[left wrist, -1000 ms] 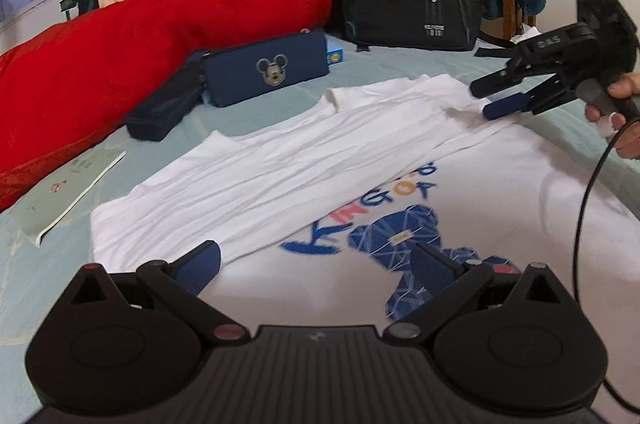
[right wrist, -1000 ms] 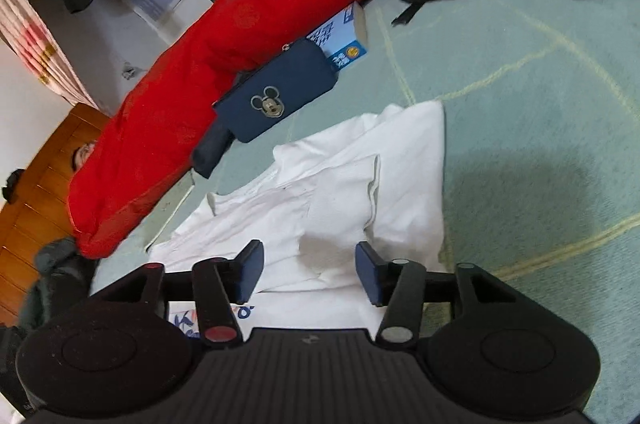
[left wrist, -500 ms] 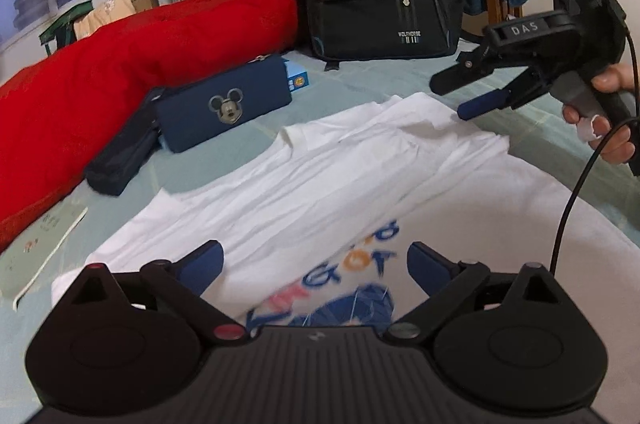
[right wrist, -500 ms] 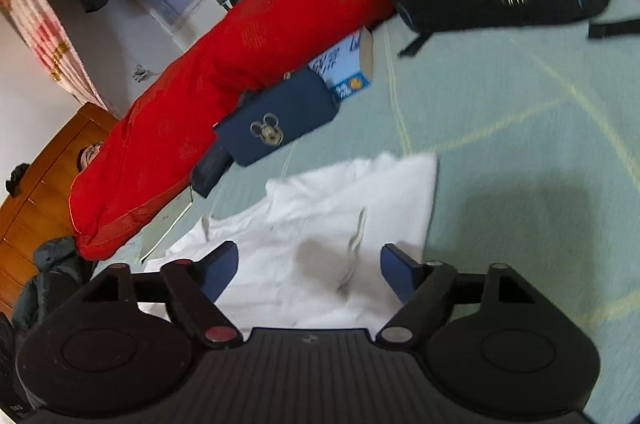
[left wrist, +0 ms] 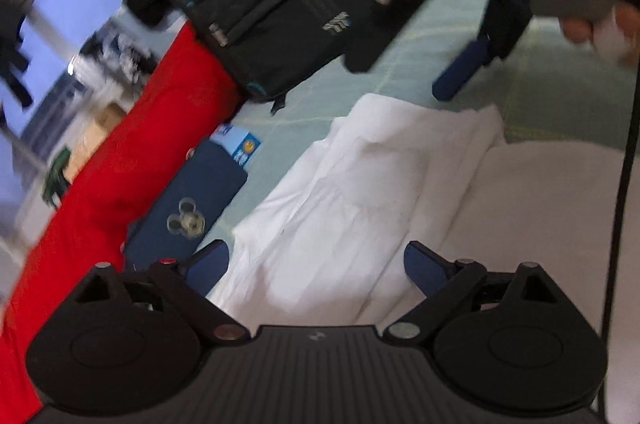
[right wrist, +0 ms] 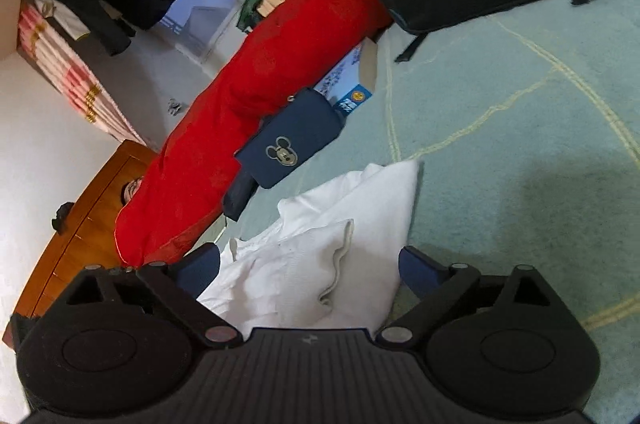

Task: Fold clothes
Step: 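Move the left tool to the opposite shirt side edge and close on it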

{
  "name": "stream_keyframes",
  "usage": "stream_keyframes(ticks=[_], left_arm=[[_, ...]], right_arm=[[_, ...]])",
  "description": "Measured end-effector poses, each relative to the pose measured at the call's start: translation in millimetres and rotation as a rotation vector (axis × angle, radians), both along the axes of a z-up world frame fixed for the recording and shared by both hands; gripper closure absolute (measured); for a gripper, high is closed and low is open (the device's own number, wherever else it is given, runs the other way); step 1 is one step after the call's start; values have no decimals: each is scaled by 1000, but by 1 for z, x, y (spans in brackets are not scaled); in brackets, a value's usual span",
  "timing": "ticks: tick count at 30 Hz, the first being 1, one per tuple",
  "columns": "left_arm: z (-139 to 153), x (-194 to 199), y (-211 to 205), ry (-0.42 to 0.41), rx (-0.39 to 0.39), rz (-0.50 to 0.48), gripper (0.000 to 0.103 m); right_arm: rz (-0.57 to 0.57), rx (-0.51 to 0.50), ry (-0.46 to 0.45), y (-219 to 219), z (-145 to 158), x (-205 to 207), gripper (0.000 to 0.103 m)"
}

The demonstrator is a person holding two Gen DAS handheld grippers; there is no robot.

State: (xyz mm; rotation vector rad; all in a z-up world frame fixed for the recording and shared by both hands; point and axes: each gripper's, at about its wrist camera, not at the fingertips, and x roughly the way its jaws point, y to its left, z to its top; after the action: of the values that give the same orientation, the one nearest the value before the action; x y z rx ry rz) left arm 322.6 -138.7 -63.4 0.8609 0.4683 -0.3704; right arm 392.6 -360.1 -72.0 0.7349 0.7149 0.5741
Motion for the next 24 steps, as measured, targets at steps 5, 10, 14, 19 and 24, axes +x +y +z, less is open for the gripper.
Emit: stream_keyframes(ticks=[5,10,14,19,24], left_arm=[[-5,5,-12,-51,95,-30,9],[-19,-6,-31,-130,243,-93,15],[-19,1,-28,-116,277,-71,12],[-22,5,-18,-109,386,-31,14],[-33,9,-44,-113,444,-68,41]], right_arm=[[1,7,-2,1,2,-3,4],[15,-6,-17,7,6,-7,4],[6,-5,-20,5,7,-9,4],[-12,13,-22,0,8,-11,4],[-7,28,-43,0,13,-15,4]])
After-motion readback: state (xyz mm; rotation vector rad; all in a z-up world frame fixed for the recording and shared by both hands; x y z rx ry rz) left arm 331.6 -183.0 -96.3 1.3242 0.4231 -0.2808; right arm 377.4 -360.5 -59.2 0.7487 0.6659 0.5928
